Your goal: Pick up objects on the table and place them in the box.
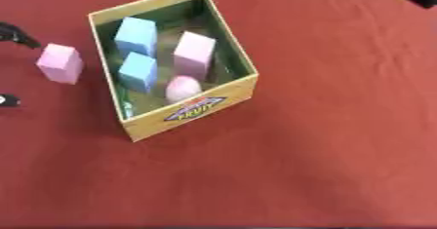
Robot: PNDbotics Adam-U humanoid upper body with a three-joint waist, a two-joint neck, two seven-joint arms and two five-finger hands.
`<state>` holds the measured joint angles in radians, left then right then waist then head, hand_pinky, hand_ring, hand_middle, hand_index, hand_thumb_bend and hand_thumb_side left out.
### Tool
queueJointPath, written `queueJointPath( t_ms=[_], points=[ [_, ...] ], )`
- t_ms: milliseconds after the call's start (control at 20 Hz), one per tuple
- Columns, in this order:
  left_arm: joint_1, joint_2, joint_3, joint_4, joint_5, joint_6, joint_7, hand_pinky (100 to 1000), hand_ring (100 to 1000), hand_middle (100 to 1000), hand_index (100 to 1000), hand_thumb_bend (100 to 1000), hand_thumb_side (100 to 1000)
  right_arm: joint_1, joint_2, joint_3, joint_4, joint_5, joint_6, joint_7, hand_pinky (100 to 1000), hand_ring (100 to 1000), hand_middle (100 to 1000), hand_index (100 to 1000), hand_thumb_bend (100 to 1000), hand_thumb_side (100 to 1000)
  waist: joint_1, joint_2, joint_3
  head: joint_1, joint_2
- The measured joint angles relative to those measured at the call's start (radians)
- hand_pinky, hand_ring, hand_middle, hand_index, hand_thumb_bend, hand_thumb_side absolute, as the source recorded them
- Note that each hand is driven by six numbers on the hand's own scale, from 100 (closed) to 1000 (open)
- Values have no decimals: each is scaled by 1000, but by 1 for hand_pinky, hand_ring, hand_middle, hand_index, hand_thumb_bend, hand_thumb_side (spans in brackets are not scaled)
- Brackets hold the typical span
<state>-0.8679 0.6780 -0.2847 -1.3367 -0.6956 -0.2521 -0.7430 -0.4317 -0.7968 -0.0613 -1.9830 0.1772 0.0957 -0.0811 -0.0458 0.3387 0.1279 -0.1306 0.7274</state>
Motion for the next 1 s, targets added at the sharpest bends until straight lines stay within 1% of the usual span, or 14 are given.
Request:
queueJointPath(
  t_ms=[300,650,850,1000],
  points=[
    [-33,-44,1,71,-48,-11,21,908,907,841,932,549,269,-9,1,1,5,-3,0,1,836,766,647,847,100,644,0,0,-11,9,-7],
    [-58,-82,11,133,-84,-23,40,891,891,818,909,480,242,-14,3,1,11,-5,-1,1,836,766,646,846,100,660,0,8,-19,17,-16],
    [-63,-95,16,155,-97,-25,53,879,874,797,891,433,220,-17,9,1,14,-10,-2,2,837,767,646,847,100,667,0,14,-22,20,-17],
    [-65,-100,19,167,-98,-26,59,851,830,740,840,363,182,-17,9,1,17,-12,-5,3,837,767,646,847,100,671,0,15,-23,22,-18]
  ],
)
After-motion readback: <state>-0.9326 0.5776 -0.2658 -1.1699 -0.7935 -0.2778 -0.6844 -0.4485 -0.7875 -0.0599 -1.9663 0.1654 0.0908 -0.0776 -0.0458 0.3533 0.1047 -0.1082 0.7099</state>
